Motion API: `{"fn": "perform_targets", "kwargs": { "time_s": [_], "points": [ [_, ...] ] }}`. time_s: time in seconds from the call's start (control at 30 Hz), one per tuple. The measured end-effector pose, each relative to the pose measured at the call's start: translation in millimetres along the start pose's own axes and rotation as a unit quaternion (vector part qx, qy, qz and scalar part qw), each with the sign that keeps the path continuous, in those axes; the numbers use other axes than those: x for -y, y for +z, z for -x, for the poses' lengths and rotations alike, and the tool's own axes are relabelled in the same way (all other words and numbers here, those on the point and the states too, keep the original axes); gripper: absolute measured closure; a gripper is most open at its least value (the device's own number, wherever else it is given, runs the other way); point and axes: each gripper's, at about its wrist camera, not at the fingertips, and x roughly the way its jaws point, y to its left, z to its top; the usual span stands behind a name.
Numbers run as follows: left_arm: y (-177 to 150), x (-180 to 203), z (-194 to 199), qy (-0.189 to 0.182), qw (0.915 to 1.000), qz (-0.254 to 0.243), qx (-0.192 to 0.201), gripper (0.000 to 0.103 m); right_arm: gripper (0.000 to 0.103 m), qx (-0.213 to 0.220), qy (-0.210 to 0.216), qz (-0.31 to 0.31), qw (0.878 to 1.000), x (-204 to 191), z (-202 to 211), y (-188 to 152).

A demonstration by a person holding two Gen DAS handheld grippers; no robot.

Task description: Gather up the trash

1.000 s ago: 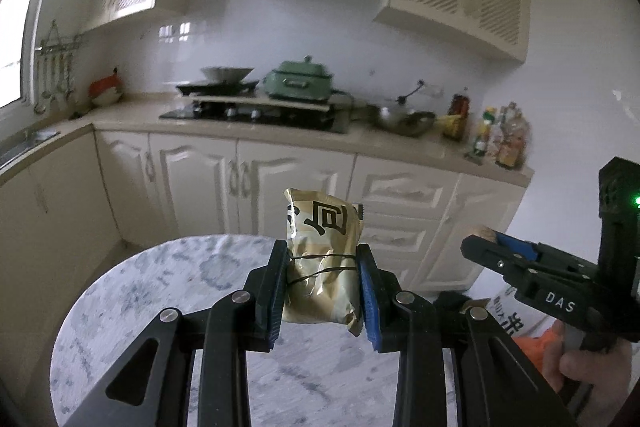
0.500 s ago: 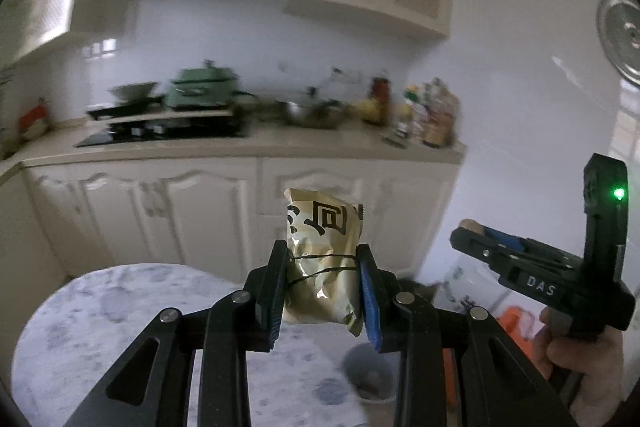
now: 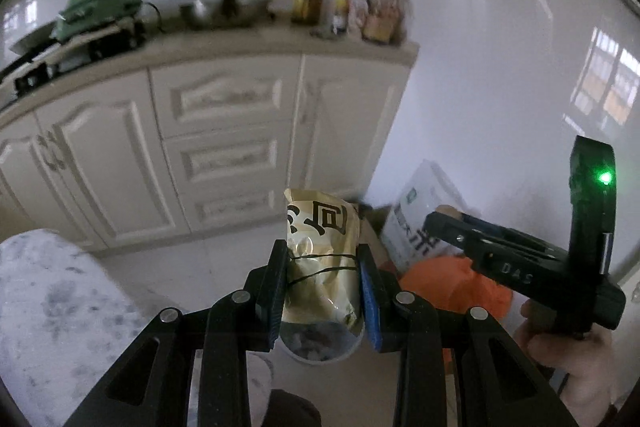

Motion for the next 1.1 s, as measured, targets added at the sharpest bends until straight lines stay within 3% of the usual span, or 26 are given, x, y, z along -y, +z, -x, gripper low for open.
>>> {"fn": "perform_targets", "kwargs": {
  "time_s": [0.37, 0.43, 0.47, 0.5, 0.53, 0.7, 0.77, 1.1],
  "points": [
    [65.3, 15.8, -141.4, -0.017, 0.9942, -0.016, -0.105, 0.071, 0.055, -0.054, 0.003, -0.054, 0.997, 54.9, -55.7, -7.1],
    [79.6, 14.5, -166.0, -0.007, 0.9931, -0.017, -0.115, 0.056, 0.051, -0.057, 0.003, -0.067, 0.996, 63.9, -62.2, -7.2],
    [82.1, 15.5, -174.0, 0.004, 0.9925, -0.019, -0.121, 0.035, 0.042, -0.058, 0.004, -0.071, 0.996, 66.4, -63.3, -7.1],
    [86.9, 17.9, -180.2, 0.016, 0.9924, -0.019, -0.121, 0.02, 0.032, -0.058, 0.003, -0.075, 0.995, 69.2, -63.6, -7.5],
    [91.7, 18.2, -184.5, 0.027, 0.9928, -0.018, -0.115, 0.017, 0.028, -0.058, 0.001, -0.078, 0.995, 70.9, -63.6, -7.7],
    [97.8, 25.7, -182.0, 0.048, 0.9942, -0.019, -0.094, 0.007, 0.005, -0.051, -0.012, -0.085, 0.995, 74.2, -57.8, -10.5],
    [93.5, 26.8, -169.0, 0.06, 0.9945, -0.021, -0.083, 0.005, 0.0, -0.05, -0.018, -0.086, 0.995, 72.9, -55.8, -11.5],
    [56.1, 22.5, -63.2, 0.087, 0.9961, -0.012, -0.012, 0.001, 0.0, -0.04, -0.014, -0.07, 0.997, 41.6, -31.5, -12.0]
  ]
}}
